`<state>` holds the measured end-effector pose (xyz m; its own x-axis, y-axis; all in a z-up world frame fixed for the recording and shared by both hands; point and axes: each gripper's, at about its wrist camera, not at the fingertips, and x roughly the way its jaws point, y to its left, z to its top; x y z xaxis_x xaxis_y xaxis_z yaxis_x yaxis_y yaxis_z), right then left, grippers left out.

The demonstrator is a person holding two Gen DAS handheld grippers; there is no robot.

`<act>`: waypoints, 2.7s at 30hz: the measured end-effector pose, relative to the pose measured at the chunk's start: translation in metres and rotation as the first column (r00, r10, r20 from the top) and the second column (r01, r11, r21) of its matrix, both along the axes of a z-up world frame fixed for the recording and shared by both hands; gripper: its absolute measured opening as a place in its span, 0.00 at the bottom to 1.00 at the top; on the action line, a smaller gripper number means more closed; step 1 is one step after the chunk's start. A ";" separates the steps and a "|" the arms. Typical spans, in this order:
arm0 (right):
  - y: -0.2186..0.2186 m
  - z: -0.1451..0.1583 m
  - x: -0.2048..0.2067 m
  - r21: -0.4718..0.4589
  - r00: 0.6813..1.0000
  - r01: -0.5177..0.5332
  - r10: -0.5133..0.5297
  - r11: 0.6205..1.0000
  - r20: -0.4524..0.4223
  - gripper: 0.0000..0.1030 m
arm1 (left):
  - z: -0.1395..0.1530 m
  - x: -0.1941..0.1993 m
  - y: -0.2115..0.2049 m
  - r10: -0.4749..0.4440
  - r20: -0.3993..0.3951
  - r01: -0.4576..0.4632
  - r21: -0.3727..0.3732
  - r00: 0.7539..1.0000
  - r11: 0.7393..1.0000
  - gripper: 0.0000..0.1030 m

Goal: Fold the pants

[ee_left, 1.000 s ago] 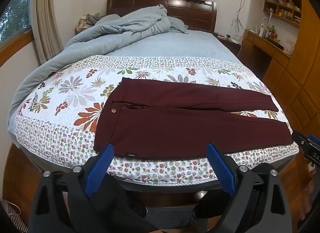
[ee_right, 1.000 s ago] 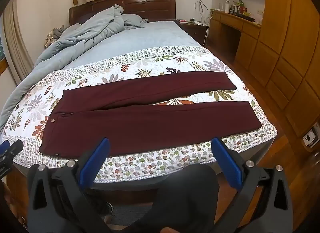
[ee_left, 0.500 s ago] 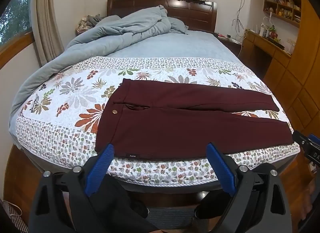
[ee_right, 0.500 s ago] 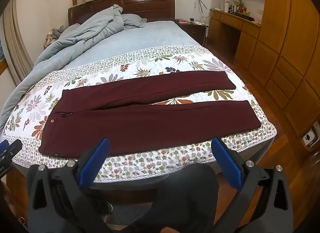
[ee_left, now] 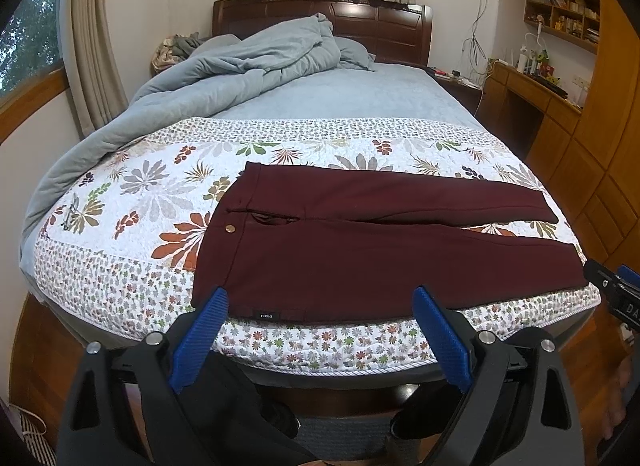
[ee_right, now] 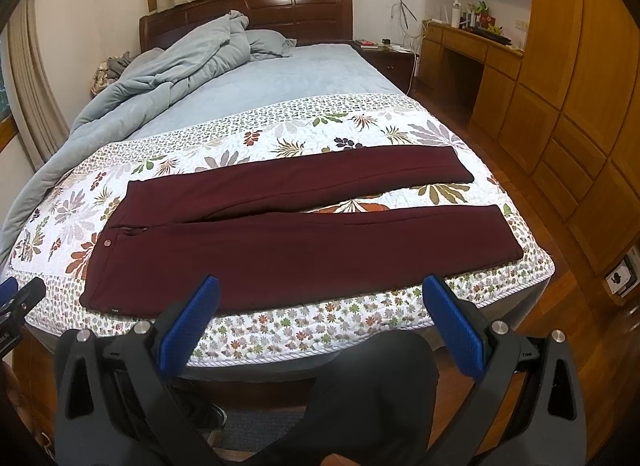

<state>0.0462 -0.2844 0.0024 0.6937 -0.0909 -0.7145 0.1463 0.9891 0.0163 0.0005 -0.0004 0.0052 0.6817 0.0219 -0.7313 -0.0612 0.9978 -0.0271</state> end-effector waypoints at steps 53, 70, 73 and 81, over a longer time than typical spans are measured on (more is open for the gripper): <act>-0.003 -0.005 0.002 -0.001 1.000 -0.003 0.003 1.000 -0.015 0.98 | 0.001 0.000 -0.001 -0.001 0.003 0.001 0.005 1.000 1.000 0.91; 0.003 -0.008 0.018 -0.091 1.000 -0.001 0.001 0.996 -0.009 0.98 | -0.025 0.024 0.012 -0.106 0.000 0.106 0.014 0.994 0.994 0.91; -0.002 -0.011 0.027 -0.098 1.000 -0.007 0.006 0.995 -0.016 0.98 | -0.031 0.039 0.022 -0.163 -0.008 0.163 -0.056 0.987 0.985 0.91; -0.015 -0.024 0.067 -0.168 0.998 -0.048 0.041 0.985 -0.046 0.98 | -0.053 0.126 0.063 -0.264 -0.097 0.242 -0.197 0.960 0.950 0.91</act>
<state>0.1132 -0.2995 -0.0220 0.6694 -0.1823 -0.7202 0.0991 0.9827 -0.1566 0.1265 0.0627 -0.0482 0.5543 -0.2803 -0.7837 0.1786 0.9597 -0.2169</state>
